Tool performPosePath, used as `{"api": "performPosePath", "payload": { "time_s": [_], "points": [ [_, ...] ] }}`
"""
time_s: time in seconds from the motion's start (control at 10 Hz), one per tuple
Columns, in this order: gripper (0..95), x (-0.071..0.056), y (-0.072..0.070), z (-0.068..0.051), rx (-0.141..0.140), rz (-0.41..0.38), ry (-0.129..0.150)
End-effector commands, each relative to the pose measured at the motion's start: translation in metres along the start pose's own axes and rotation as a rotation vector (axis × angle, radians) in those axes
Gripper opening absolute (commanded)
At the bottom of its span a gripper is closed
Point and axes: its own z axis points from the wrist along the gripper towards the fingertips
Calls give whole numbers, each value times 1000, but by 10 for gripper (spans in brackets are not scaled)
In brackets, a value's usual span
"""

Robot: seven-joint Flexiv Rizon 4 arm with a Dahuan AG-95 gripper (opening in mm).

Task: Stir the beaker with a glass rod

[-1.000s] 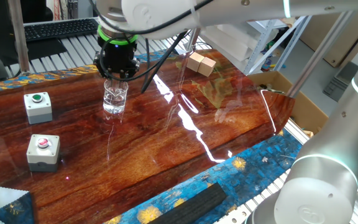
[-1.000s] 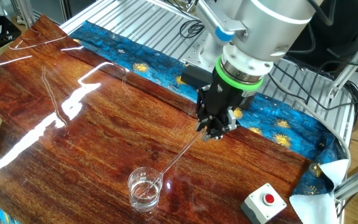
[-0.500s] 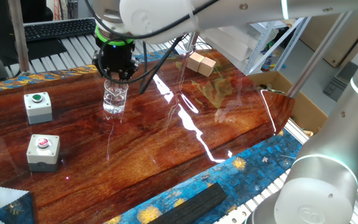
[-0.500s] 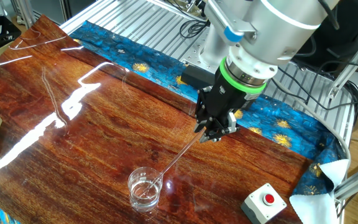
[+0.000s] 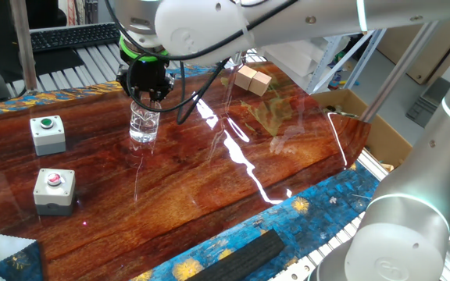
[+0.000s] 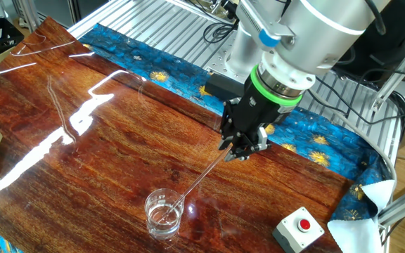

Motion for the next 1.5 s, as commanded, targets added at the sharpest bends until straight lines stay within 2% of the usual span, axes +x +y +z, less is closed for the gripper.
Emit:
{"api": "performPosePath", "payload": {
  "time_s": [0.1, 0.3, 0.6, 1.5],
  "points": [
    [190, -1, 0, 1, -8, 3, -23],
    [190, -1, 0, 1, -9, 7, -39],
    [190, -1, 2, 2, -8, 10, -42],
    [190, -10, 3, 17, -6, 5, -80]
  ]
}}
